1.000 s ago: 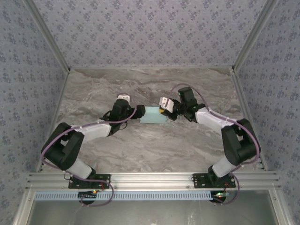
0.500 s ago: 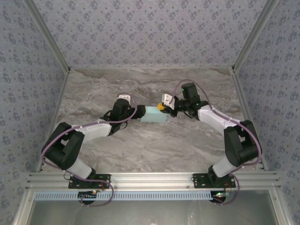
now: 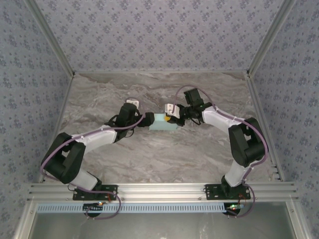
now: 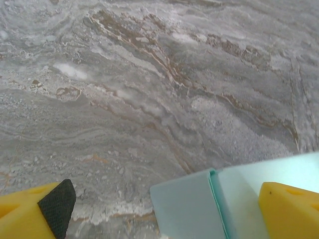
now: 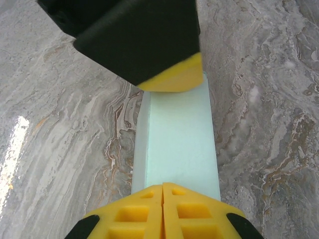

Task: Fold the paper box

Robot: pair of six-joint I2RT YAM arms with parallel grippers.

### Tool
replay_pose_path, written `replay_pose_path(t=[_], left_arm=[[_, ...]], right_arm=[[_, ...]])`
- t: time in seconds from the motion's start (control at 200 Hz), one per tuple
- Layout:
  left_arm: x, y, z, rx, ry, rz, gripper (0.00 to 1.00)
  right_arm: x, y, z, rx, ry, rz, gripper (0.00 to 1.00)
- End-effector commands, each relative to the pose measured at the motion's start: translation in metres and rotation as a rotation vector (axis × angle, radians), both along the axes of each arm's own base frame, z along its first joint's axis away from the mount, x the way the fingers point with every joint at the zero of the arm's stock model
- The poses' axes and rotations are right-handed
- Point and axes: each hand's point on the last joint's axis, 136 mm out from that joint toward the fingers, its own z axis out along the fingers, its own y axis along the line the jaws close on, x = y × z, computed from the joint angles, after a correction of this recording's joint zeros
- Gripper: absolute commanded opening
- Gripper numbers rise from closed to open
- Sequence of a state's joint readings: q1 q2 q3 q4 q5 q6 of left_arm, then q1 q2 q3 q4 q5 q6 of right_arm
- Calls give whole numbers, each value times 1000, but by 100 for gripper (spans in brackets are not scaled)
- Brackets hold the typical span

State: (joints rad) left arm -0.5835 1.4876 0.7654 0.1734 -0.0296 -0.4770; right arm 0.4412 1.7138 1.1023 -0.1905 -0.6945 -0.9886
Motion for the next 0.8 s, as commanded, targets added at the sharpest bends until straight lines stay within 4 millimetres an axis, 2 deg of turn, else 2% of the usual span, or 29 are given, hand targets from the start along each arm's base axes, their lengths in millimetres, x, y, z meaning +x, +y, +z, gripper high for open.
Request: replay_pose_path(t=[0.0, 0.1, 0.205, 0.34, 0.5, 0.62, 0.7, 0.8], left_arm=[[-9, 1, 20, 20, 1, -58, 97], [-9, 9, 34, -10, -18, -43, 97], [-11, 13, 33, -22, -26, -49, 93], [-10, 13, 6, -7, 17, -46, 90], [-12, 4, -24, -25, 102, -65, 89], [-20, 11, -46, -19, 160, -31, 85], [-25, 15, -54, -17, 174, -21, 84], [-26, 18, -56, -14, 181, -19, 83]], right_arm=[[-12, -21, -44, -144, 123, -43, 10], [-12, -21, -45, -148, 134, -45, 10], [-11, -21, -43, -141, 140, -49, 10], [-11, -18, -38, -119, 148, -42, 10], [-11, -17, -37, -112, 155, -44, 10], [-8, -17, -31, -112, 148, -47, 10], [-4, -16, -24, -98, 140, -57, 10], [-2, -9, -2, -46, 116, -52, 10]])
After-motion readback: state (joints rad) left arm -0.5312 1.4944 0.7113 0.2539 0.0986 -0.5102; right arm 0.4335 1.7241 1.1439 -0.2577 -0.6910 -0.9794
